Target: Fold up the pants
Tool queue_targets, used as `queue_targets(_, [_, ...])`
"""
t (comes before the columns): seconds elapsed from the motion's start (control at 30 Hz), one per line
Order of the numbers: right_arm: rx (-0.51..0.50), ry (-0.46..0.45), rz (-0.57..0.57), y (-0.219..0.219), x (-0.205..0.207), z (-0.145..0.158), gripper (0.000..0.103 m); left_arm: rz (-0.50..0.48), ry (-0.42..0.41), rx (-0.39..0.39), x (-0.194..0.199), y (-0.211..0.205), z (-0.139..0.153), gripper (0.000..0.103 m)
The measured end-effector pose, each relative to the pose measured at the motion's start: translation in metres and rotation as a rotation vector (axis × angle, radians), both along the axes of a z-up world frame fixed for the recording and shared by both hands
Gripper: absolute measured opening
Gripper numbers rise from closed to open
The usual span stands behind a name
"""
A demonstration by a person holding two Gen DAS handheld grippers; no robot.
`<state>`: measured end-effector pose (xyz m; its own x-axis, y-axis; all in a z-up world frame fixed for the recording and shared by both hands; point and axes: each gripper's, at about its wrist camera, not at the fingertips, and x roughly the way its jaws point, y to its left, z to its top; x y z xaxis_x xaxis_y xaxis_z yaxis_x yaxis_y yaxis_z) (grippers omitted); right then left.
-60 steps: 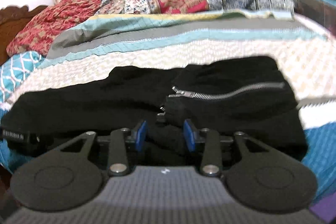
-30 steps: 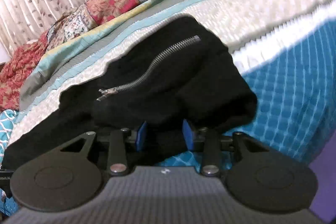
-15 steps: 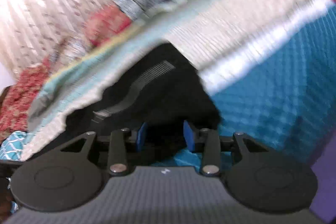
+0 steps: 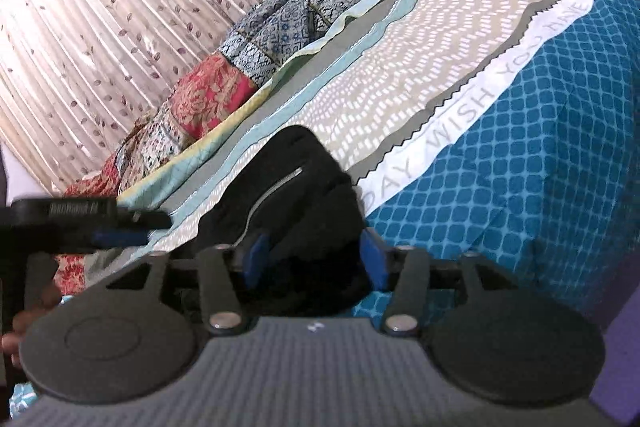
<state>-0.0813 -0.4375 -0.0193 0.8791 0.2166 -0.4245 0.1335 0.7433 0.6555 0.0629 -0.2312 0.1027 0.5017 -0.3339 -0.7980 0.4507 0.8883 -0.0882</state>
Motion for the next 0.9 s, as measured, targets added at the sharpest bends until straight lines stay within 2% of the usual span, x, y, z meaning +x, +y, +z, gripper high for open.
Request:
queue_targets(0.07, [0.025,0.009,-0.020,-0.006,0.002,-0.005,0.067,-0.028,0.024,0.009,0.011,-0.019,-0.002,0.065])
queue_targets(0.13, [0.031,0.022,-0.015,-0.007,0.010,-0.008,0.067,-0.058,0.044,0.032,0.022,-0.042,-0.005,0.074])
queue_targets(0.23, [-0.017,0.024,0.028,0.002,0.021,-0.009,0.067,-0.087,0.108,0.040,0.039,-0.073,-0.015,0.080])
queue_targets(0.27, [-0.037,0.043,0.044,0.006,0.026,-0.010,0.060,-0.094,0.142,0.041,0.043,-0.083,-0.020,0.080])
queue_targets(0.3, [-0.053,0.062,0.057,0.010,0.029,-0.011,0.041,-0.096,0.194,0.043,0.049,-0.092,-0.026,0.081])
queue_targets(0.37, [-0.093,0.063,0.079,0.017,0.029,-0.009,0.023,-0.079,0.297,0.043,0.061,-0.106,-0.042,0.080])
queue_targets(0.4, [-0.122,0.045,0.085,0.021,0.026,-0.005,0.019,-0.052,0.325,0.053,0.067,-0.111,-0.050,0.070])
queue_targets(0.43, [-0.160,0.022,0.094,0.025,0.021,0.000,0.018,-0.022,0.336,0.076,0.071,-0.115,-0.058,0.053])
queue_targets(0.5, [-0.232,-0.013,0.098,0.036,0.008,0.009,0.016,0.021,0.365,0.081,0.078,-0.117,-0.068,0.043])
queue_targets(0.53, [-0.267,-0.023,0.100,0.041,0.002,0.012,0.015,0.031,0.365,0.057,0.078,-0.115,-0.068,0.036])
queue_targets(0.57, [-0.288,-0.024,0.099,0.045,-0.003,0.012,0.015,0.032,0.365,0.044,0.078,-0.114,-0.067,0.034])
queue_targets(0.67, [-0.247,-0.003,0.093,0.040,-0.008,0.003,0.015,0.033,0.379,-0.015,0.078,-0.102,-0.062,0.023])
queue_targets(0.73, [-0.184,-0.001,0.062,0.032,-0.007,0.000,0.022,0.030,0.383,-0.052,0.077,-0.092,-0.059,0.019])
queue_targets(0.77, [-0.134,0.000,0.040,0.027,-0.006,-0.002,0.037,0.028,0.379,-0.063,0.075,-0.087,-0.058,0.018])
queue_targets(0.8, [-0.083,0.000,0.024,0.022,-0.003,-0.005,0.067,0.026,0.375,-0.074,0.073,-0.083,-0.057,0.017])
queue_targets(0.83, [-0.047,0.000,0.023,0.021,0.002,-0.008,0.078,0.023,0.373,-0.085,0.071,-0.079,-0.057,0.017])
queue_targets(0.87, [-0.030,0.018,0.042,0.021,0.008,-0.011,0.077,0.023,0.370,-0.093,0.068,-0.075,-0.056,0.016])
queue_targets(0.9, [-0.034,0.062,0.055,0.022,0.015,-0.014,0.055,0.023,0.368,-0.101,0.068,-0.073,-0.054,0.016])
